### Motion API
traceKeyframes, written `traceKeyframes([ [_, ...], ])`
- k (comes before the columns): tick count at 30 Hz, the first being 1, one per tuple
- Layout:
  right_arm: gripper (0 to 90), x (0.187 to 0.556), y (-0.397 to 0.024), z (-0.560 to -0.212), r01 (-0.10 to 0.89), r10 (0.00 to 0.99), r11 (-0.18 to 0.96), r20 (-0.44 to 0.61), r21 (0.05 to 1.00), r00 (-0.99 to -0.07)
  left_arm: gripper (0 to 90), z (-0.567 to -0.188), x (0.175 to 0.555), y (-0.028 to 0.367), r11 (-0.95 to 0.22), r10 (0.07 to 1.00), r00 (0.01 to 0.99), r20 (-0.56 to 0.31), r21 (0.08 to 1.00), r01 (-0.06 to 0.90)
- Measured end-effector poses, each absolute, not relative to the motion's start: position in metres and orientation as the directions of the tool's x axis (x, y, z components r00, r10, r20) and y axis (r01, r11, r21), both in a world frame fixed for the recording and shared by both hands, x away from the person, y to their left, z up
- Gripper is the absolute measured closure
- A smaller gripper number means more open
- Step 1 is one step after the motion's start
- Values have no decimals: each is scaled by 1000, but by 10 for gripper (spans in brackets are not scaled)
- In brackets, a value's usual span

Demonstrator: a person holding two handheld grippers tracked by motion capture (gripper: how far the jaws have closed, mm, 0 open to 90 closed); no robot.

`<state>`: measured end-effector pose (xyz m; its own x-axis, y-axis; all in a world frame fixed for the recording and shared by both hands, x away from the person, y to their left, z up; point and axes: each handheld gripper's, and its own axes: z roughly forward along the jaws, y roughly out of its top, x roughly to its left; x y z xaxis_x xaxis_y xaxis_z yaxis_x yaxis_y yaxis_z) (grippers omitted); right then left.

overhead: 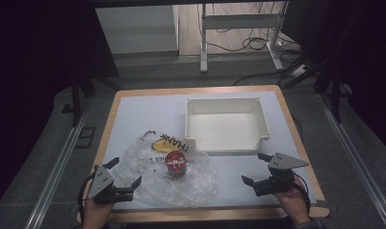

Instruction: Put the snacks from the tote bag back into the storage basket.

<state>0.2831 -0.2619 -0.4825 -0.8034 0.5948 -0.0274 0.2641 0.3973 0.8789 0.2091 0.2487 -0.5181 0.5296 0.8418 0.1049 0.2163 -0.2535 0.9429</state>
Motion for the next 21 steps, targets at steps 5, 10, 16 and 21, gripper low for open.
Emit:
traceKeyframes([
  [5,8,285,-259,-482,266,584,402,-21,876,-812,2,-519,209,247,-268,838,532,117,939,216],
  [10,12,286,-255,-482,267,575,401,-13,876,-818,2,-520,210,246,-281,838,531,128,935,218],
  [16,11,288,-247,-483,263,559,418,-18,870,-829,2,-520,210,245,-285,837,530,133,934,216],
  [21,11,291,-242,-483,268,544,424,-7,865,-839,2,-520,210,245,-279,837,533,128,936,214],
])
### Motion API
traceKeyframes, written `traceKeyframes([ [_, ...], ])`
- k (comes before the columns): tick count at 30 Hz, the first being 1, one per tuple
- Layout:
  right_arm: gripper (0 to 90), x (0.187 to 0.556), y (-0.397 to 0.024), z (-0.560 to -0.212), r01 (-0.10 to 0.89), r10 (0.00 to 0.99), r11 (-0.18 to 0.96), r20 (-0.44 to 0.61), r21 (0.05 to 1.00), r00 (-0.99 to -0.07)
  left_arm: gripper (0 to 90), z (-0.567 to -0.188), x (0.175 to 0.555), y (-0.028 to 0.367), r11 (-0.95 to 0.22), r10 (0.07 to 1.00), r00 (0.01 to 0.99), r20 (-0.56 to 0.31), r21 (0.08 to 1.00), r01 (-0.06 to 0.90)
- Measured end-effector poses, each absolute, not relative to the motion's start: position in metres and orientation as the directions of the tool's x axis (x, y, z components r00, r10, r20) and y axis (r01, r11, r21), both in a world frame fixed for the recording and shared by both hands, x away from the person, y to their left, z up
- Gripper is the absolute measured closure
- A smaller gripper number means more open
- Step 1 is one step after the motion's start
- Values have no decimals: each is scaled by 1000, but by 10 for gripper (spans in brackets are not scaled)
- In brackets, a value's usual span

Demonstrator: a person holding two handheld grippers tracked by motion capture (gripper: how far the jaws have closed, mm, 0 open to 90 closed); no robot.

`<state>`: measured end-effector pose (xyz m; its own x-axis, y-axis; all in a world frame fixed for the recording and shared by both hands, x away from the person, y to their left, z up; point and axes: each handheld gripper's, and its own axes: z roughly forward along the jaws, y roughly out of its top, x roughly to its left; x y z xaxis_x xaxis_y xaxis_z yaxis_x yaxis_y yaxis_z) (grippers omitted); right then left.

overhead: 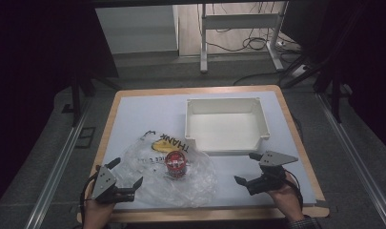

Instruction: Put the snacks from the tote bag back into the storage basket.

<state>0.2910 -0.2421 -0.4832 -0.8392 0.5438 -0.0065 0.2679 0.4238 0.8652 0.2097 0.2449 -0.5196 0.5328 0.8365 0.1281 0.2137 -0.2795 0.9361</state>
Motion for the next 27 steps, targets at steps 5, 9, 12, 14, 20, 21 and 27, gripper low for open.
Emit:
traceKeyframes([
  [5,10,292,-238,-482,259,530,417,-1,871,-848,1,-519,210,246,-267,836,536,118,941,209],
  [9,10,293,-234,-481,260,510,419,12,870,-860,1,-519,210,248,-253,838,536,105,945,209],
  [12,10,295,-230,-480,263,487,440,18,859,-873,1,-519,210,248,-249,839,534,102,945,211],
  [14,10,298,-228,-478,268,471,454,27,850,-882,1,-520,210,247,-257,839,533,109,943,212],
  [20,8,300,-222,-476,268,463,473,22,839,-886,0,-520,210,246,-265,836,536,114,941,212],
  [21,8,300,-222,-476,268,463,473,22,839,-886,0,-520,210,246,-269,834,539,117,940,212],
  [27,8,299,-217,-472,264,465,475,16,840,-885,0,-521,208,246,-278,832,541,126,937,210],
])
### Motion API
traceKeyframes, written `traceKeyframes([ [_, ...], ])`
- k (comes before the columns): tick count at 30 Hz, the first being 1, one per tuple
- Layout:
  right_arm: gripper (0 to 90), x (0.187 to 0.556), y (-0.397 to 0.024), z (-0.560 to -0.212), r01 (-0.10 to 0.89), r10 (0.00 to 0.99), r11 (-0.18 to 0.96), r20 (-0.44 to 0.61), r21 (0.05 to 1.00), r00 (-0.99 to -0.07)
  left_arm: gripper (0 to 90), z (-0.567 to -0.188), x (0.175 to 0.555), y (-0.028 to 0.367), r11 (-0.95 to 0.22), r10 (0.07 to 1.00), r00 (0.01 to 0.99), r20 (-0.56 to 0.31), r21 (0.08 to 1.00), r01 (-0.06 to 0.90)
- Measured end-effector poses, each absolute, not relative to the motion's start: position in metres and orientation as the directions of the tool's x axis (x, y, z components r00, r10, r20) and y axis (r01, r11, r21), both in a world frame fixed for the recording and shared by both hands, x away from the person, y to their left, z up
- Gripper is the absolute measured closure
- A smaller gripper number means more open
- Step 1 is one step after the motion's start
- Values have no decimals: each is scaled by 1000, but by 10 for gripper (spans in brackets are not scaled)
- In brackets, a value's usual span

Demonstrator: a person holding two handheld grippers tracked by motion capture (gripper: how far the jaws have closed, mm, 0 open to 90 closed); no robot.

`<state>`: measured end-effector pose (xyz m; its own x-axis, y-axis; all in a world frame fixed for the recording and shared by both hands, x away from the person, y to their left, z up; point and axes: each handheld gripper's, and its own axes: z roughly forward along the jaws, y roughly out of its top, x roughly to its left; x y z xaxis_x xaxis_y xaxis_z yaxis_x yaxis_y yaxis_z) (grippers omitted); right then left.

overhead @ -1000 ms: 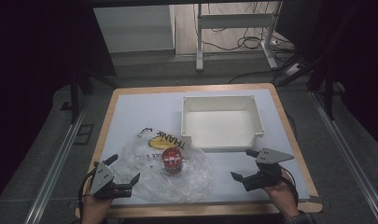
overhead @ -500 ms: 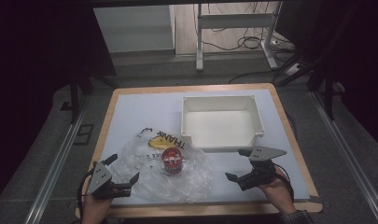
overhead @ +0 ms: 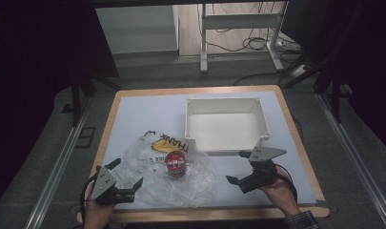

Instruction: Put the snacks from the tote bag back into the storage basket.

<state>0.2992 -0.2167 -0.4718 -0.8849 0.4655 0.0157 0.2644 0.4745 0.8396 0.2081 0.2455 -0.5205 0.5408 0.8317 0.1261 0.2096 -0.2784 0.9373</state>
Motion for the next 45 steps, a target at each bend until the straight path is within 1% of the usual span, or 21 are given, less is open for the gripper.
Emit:
traceKeyframes([
  [4,8,300,-214,-472,261,469,474,10,841,-883,0,-521,207,246,-281,831,541,128,936,211],
  [11,9,303,-201,-470,227,447,518,-35,824,-894,0,-521,207,245,-293,826,546,138,933,207],
  [19,9,305,-190,-471,244,423,531,-5,812,-906,0,-522,207,244,-300,821,552,143,932,205],
  [24,10,304,-185,-471,232,408,532,-7,814,-913,0,-522,207,243,-311,818,555,151,928,206],
  [33,11,306,-170,-474,211,378,569,-25,795,-926,0,-522,206,243,-319,815,557,159,926,202],
  [38,12,308,-166,-473,231,375,562,4,795,-927,0,-522,206,243,-321,814,558,161,925,201],
  [45,12,311,-156,-475,226,360,572,6,789,-933,0,-522,206,242,-329,812,559,168,923,201],
])
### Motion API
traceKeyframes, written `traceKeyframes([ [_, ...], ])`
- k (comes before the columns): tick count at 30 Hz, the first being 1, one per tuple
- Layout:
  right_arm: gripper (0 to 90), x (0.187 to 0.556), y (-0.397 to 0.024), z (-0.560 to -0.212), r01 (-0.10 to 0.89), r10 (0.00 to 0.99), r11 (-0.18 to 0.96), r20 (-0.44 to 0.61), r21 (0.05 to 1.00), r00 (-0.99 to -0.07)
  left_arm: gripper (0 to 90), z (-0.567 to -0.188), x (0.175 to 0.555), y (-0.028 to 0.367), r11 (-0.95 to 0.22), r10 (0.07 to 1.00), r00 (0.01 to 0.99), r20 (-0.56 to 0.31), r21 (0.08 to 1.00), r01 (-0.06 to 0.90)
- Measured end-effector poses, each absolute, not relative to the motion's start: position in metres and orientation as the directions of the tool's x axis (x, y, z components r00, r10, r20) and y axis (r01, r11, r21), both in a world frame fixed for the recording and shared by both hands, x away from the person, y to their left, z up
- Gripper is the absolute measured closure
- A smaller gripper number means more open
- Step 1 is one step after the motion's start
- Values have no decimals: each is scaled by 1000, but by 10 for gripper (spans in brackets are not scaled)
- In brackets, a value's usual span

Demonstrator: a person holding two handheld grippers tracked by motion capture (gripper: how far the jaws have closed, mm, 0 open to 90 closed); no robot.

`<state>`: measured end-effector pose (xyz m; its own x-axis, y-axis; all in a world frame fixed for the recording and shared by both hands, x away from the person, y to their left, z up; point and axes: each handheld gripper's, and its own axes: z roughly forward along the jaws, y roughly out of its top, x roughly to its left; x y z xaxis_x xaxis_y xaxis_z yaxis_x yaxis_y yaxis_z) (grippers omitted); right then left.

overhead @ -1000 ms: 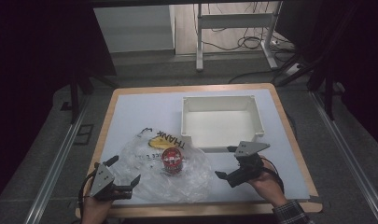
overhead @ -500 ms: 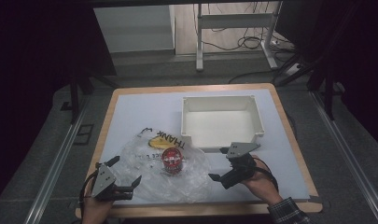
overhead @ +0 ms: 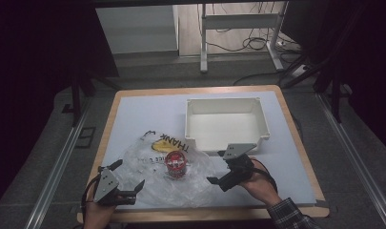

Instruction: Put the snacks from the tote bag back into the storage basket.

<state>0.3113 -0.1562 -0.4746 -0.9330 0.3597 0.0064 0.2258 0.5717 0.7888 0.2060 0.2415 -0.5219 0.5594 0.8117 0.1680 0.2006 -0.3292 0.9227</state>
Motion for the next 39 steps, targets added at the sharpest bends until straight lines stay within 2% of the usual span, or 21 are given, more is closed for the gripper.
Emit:
traceKeyframes([
  [11,13,315,-145,-477,253,360,593,30,765,-932,0,-522,206,241,-338,810,560,176,919,201],
  [32,12,326,-110,-487,257,341,638,33,725,-939,0,-520,206,249,-230,822,565,68,948,219],
  [39,13,328,-101,-486,266,338,653,42,709,-940,0,-521,206,249,-240,824,561,79,946,218],
])
